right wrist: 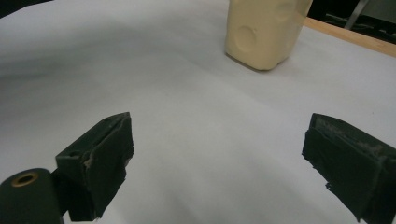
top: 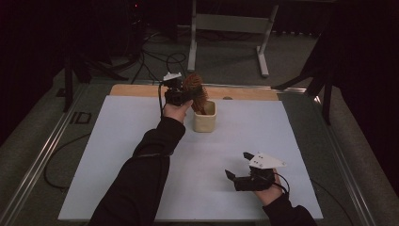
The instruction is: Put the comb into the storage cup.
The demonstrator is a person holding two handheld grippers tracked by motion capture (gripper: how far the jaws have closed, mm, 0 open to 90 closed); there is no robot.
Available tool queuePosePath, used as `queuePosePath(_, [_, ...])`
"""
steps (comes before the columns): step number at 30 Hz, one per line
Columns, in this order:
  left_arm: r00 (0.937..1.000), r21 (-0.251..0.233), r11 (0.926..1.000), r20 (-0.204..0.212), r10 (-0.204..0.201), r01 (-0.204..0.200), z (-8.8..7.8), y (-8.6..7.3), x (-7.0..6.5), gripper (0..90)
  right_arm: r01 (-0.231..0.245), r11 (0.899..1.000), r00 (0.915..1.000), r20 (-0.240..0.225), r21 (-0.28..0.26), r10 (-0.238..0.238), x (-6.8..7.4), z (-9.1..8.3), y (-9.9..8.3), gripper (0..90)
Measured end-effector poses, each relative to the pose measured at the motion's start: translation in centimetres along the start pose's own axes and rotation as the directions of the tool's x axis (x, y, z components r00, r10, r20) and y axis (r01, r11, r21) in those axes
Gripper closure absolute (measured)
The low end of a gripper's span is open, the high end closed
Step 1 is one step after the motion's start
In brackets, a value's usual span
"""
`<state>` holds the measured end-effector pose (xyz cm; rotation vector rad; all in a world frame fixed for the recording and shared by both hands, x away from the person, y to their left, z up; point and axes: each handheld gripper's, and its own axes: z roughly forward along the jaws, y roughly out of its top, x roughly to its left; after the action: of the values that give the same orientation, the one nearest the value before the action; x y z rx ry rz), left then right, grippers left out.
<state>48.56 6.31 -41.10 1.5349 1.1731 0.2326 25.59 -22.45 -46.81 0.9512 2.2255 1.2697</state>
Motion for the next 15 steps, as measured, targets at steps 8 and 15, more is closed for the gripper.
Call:
queuePosePath(8, [0.9999,0.017,0.9997,-0.002,0.015,-0.015,0.05,0.09,-0.14,45.2,0.004,1.0,1.0,-0.006,0.005,-0.004,0.0,0.02,0.0,8.2])
queuePosePath(15, [0.9999,0.033,0.9994,-0.002,0.013,-0.013,-0.31,0.62,0.02,27.1,-0.001,1.0,1.0,-0.003,0.003,0.001,-0.03,-0.03,0.02,8.2])
